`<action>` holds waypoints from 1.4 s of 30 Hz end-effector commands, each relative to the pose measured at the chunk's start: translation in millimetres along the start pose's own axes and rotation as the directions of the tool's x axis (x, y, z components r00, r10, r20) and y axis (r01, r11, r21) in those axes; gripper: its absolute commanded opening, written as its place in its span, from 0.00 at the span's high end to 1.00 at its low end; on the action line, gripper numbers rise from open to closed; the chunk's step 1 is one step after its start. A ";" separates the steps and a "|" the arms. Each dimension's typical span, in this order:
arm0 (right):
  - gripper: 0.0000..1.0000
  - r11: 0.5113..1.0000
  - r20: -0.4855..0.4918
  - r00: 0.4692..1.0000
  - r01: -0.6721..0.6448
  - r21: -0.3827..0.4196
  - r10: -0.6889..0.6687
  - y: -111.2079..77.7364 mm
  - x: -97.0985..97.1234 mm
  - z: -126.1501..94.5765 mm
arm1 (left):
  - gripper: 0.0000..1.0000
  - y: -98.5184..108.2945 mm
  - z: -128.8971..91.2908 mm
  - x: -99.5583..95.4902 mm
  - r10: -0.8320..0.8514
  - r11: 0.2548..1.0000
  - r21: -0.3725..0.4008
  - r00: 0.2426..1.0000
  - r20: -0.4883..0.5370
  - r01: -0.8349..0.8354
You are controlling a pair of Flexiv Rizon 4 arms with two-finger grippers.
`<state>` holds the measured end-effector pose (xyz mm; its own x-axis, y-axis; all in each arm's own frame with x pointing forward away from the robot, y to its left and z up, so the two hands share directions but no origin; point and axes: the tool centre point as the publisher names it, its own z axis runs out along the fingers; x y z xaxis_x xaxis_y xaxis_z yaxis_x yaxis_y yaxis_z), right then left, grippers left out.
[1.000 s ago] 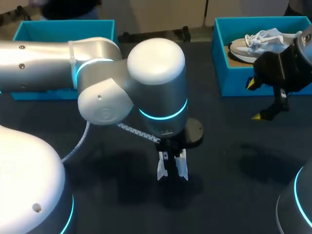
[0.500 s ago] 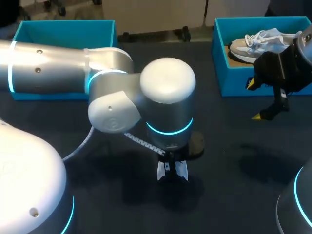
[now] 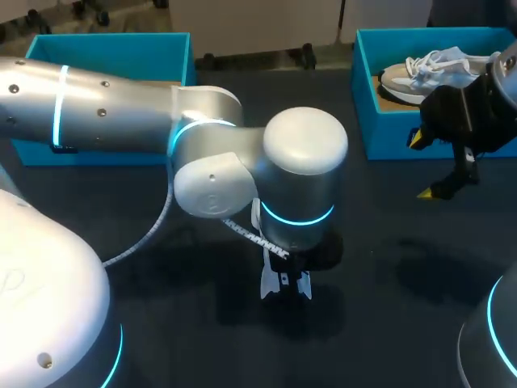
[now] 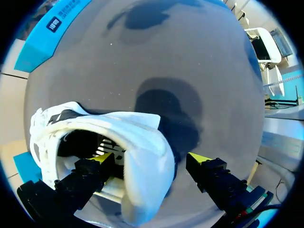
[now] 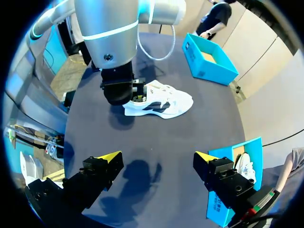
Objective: Take the shoe out of the shoebox, open the shoe tongue, remove and reinsert the insole, then place the shoe into the shoebox
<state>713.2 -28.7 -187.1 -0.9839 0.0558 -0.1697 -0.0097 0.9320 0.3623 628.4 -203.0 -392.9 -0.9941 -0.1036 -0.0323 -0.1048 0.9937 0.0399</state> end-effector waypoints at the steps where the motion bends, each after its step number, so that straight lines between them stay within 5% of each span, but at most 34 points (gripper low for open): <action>1: 0.00 1.000 -0.001 1.000 -0.001 0.002 0.001 0.6 -0.5 0.9 | 0.00 -1.9 -0.3 4.1 0.013 1.000 -0.002 1.000 0.004 -0.013; 5: 0.00 1.000 -0.001 1.000 -0.001 0.002 0.001 0.6 -0.5 0.9 | 0.00 -2.4 1.0 8.0 0.028 1.000 -0.002 1.000 -0.001 -0.028; 7: 0.00 1.000 -0.001 1.000 -0.001 0.002 0.001 0.6 -0.5 0.9 | 0.24 -2.4 2.8 8.6 0.028 1.000 -0.004 1.000 -0.007 -0.028; 8: 0.00 1.000 -0.001 1.000 -0.001 0.002 0.001 0.6 -0.5 0.9 | 0.50 -2.1 3.0 8.8 0.027 1.000 -0.004 1.000 -0.006 -0.028; 14: 0.00 1.000 -0.001 1.000 -0.001 0.002 0.001 0.6 -0.5 0.9 | 0.67 2.0 6.1 7.7 0.052 0.998 -0.018 0.999 -0.002 -0.052; 17: 0.00 1.000 -0.001 1.000 -0.001 0.002 0.001 0.6 -0.5 0.9 | 1.00 3.2 10.4 5.9 0.055 0.998 -0.031 0.998 -0.020 -0.056; 30: 0.00 1.000 -0.001 1.000 -0.001 0.002 0.001 0.6 -0.5 0.9 | 1.00 17.3 -16.4 3.7 0.116 0.993 -0.005 0.987 -0.112 -0.117; 42: 0.00 1.000 -0.001 1.000 -0.001 0.002 0.001 0.6 -0.5 0.9 | 1.00 37.7 -110.5 -6.8 0.200 0.980 0.005 0.976 -0.089 -0.200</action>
<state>713.2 -28.7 -187.1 -0.9839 0.0558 -0.1697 -0.0097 0.9320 0.3624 626.4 -185.6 -331.3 -0.9929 0.0872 0.0803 0.0918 0.9943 0.0544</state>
